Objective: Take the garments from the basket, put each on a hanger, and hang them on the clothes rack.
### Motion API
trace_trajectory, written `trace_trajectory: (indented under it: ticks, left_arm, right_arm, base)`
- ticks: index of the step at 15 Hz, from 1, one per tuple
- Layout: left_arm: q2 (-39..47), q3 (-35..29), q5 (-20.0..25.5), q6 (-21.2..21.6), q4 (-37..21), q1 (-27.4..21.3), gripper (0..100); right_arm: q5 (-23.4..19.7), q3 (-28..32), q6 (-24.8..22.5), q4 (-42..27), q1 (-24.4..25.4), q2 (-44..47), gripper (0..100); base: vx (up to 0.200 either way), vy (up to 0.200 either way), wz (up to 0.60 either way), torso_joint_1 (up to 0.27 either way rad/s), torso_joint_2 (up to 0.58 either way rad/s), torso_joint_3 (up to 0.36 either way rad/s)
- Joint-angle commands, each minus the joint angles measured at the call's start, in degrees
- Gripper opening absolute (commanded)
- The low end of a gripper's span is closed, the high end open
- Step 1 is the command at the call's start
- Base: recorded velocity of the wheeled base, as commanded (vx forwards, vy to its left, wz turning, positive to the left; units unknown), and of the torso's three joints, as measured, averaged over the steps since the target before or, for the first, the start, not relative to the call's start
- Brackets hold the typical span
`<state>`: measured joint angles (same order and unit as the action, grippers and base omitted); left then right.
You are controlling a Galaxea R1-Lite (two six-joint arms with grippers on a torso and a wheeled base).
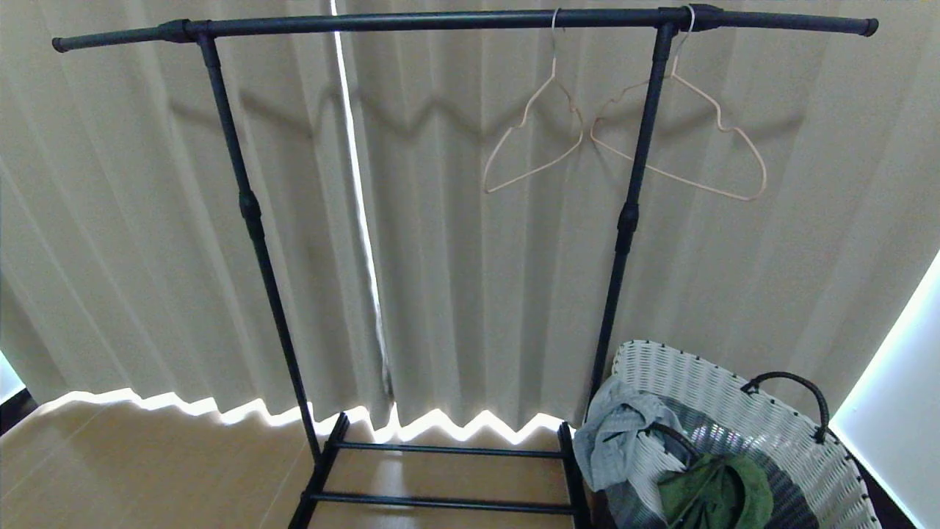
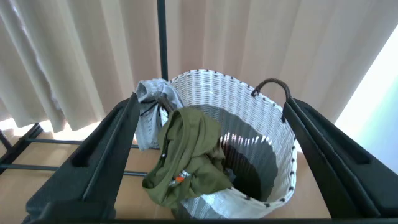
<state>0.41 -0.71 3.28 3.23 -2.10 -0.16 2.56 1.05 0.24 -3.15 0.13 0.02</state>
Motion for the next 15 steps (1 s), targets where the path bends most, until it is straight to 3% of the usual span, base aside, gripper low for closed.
trace_trajectory:
  ticks: [1, 5, 11, 15]
  left_arm:
    - [0.0, 0.0, -0.1, -0.2, 0.0, 0.0, 100]
    - [0.0, 0.0, 0.1, -0.2, 0.0, 0.0, 100]
    - [0.0, 0.0, 0.2, 0.0, 0.0, 0.0, 100]
    - [0.1, 0.0, 0.2, 0.0, 0.0, 0.0, 100]
  right_arm:
    - [0.0, 0.0, 0.0, 0.2, 0.0, 0.0, 100]
    - [-0.1, 0.0, 0.0, 0.1, 0.0, 0.0, 100]
    - [0.1, 0.0, 0.1, 0.2, 0.0, 0.0, 100]
    - [-0.1, 0.0, 0.0, 0.1, 0.0, 0.0, 100]
  base:
    - [0.0, 0.0, 0.0, 0.0, 0.0, 0.0]
    - [0.0, 0.0, 0.0, 0.0, 0.0, 0.0]
    - [0.2, 0.0, 0.0, 0.0, 0.0, 0.003]
    - [0.0, 0.0, 0.0, 0.0, 0.0, 0.0]
